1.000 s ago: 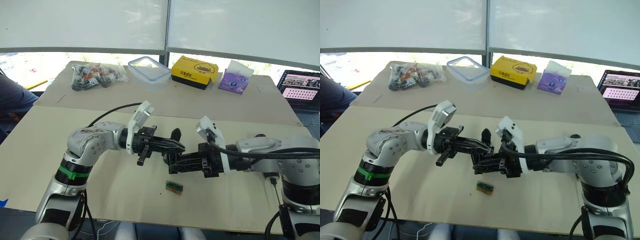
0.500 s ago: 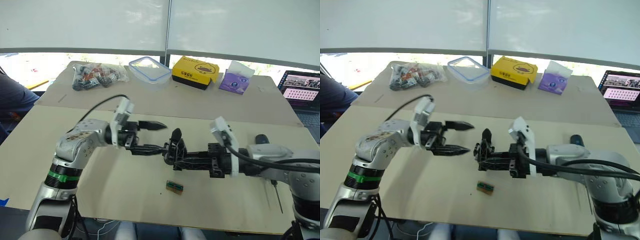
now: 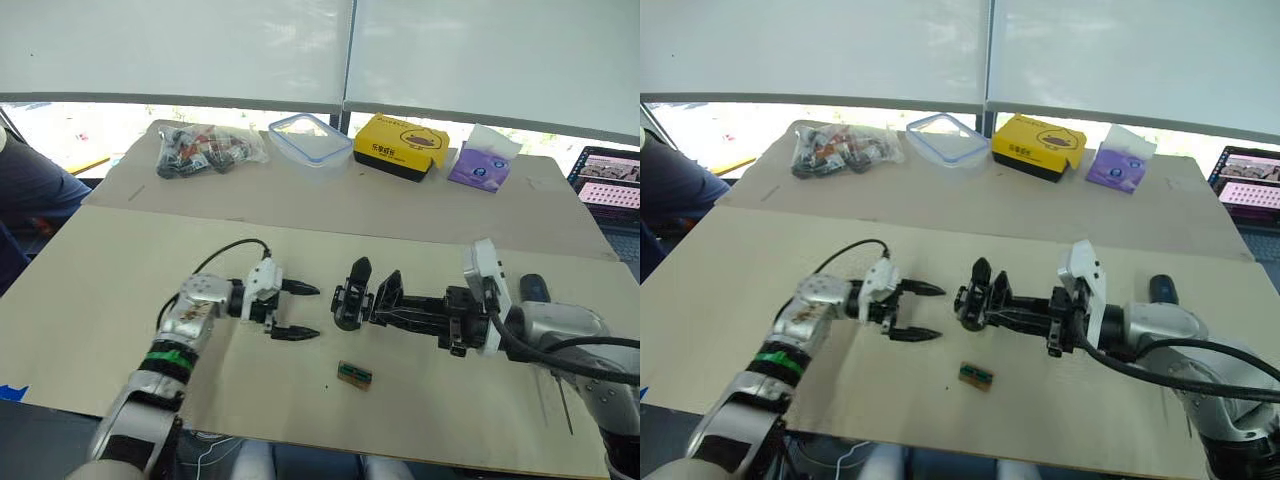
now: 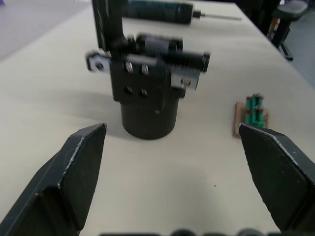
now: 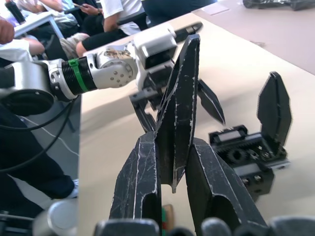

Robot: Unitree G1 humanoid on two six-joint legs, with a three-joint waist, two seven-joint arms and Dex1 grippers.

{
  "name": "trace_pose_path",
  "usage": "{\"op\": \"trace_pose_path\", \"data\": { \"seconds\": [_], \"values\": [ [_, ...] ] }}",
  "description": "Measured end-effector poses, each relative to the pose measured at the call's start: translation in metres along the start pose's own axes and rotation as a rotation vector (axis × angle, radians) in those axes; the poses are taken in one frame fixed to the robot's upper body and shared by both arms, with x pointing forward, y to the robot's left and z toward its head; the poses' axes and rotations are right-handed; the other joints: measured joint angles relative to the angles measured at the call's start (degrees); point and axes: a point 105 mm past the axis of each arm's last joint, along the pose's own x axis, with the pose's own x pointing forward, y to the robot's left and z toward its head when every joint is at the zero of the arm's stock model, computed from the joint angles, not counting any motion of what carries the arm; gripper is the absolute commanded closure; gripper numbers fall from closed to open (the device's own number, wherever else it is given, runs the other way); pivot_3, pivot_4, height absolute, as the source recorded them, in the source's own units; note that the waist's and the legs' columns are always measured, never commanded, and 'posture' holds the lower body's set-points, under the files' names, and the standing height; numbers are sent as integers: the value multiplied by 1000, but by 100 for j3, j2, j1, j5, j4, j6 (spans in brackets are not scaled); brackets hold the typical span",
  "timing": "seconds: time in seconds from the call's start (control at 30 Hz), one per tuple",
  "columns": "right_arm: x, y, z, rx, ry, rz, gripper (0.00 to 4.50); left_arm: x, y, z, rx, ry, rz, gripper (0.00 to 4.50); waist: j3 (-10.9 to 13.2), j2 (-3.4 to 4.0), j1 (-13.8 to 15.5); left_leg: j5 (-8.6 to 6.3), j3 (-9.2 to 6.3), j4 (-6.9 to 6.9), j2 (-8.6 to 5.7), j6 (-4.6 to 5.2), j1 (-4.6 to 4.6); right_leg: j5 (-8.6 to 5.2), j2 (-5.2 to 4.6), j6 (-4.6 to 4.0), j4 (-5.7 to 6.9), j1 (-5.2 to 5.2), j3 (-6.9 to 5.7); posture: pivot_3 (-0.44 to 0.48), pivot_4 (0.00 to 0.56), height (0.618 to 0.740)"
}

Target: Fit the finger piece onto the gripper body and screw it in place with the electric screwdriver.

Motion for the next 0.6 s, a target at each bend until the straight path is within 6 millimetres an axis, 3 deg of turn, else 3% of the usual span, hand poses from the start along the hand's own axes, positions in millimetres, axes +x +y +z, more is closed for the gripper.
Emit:
{"op": "trace_pose_path", "data": {
  "seconds": [0.2, 0.6],
  "values": [
    [1, 1, -1, -38, -30, 6, 4160, 27, 5, -8, -3, 19, -9, 0, 0, 0, -29, 0, -5, 5, 0, 0, 5, -9, 6, 1, 36, -6, 1, 0, 150, 740],
    [0, 7, -15, -18, -3, -6, 4162, 45, 3, -11, -17, 40, -53, 0, -1, 1, -17, 1, -16, 17, -1, -1, 9, -11, 9, 2, 51, 1, -3, 0, 150, 740]
  ]
}}
